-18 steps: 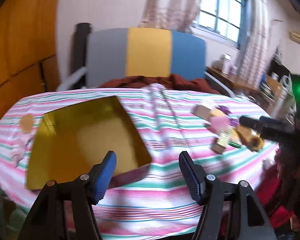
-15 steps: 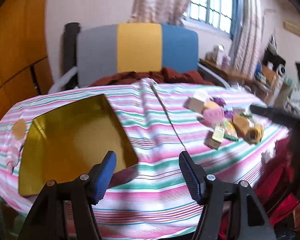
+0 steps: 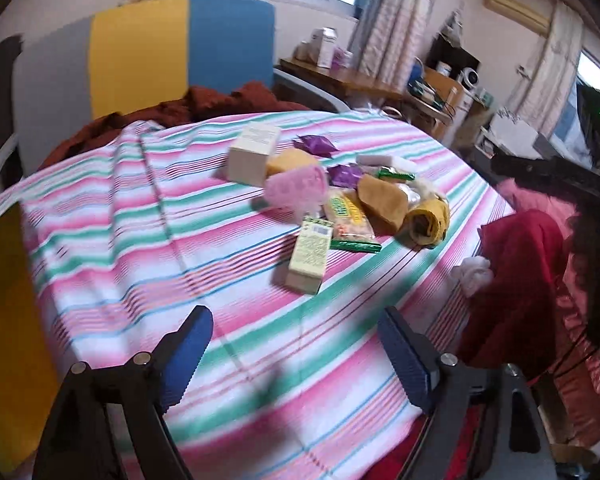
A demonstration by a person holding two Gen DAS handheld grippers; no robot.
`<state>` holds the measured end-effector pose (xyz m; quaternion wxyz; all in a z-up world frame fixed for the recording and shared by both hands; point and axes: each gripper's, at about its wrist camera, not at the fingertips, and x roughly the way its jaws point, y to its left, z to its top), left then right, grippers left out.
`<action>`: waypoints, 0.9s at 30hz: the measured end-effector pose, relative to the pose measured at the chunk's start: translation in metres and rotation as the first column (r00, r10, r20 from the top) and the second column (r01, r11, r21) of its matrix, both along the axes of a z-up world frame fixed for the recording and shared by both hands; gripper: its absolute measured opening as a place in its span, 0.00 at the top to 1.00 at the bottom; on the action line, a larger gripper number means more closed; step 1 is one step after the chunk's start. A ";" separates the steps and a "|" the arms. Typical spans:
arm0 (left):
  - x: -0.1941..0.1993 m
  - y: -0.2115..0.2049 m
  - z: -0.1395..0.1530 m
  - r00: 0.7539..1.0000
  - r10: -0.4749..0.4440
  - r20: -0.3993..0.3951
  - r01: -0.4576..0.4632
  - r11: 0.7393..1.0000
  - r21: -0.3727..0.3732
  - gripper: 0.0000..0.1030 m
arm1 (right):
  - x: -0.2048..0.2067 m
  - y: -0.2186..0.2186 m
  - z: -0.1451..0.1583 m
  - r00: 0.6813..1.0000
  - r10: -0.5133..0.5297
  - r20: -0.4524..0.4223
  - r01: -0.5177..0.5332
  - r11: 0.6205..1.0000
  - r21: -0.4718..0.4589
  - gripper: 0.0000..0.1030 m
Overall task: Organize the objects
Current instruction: 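Move both grippers toward the pile of items on the striped cloth, then grasp the green-and-white box with left gripper while right grasps the clear plastic bundle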
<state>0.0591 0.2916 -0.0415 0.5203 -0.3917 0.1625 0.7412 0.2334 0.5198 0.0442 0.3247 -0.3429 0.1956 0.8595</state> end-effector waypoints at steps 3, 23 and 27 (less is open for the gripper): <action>-0.001 0.021 -0.008 0.999 -0.047 0.015 0.048 0.999 -0.021 0.16 | 0.006 0.013 0.003 0.999 0.035 0.030 -0.034 0.999 -0.034 0.00; -0.014 0.090 -0.053 0.984 -0.176 0.005 0.175 0.979 -0.108 0.24 | -0.049 0.017 -0.118 0.539 0.552 0.637 -0.305 0.832 -0.463 0.03; -0.019 0.093 -0.062 0.987 -0.160 0.027 0.162 0.979 -0.126 0.37 | -0.042 0.012 -0.129 0.526 0.549 0.649 -0.302 0.834 -0.462 0.30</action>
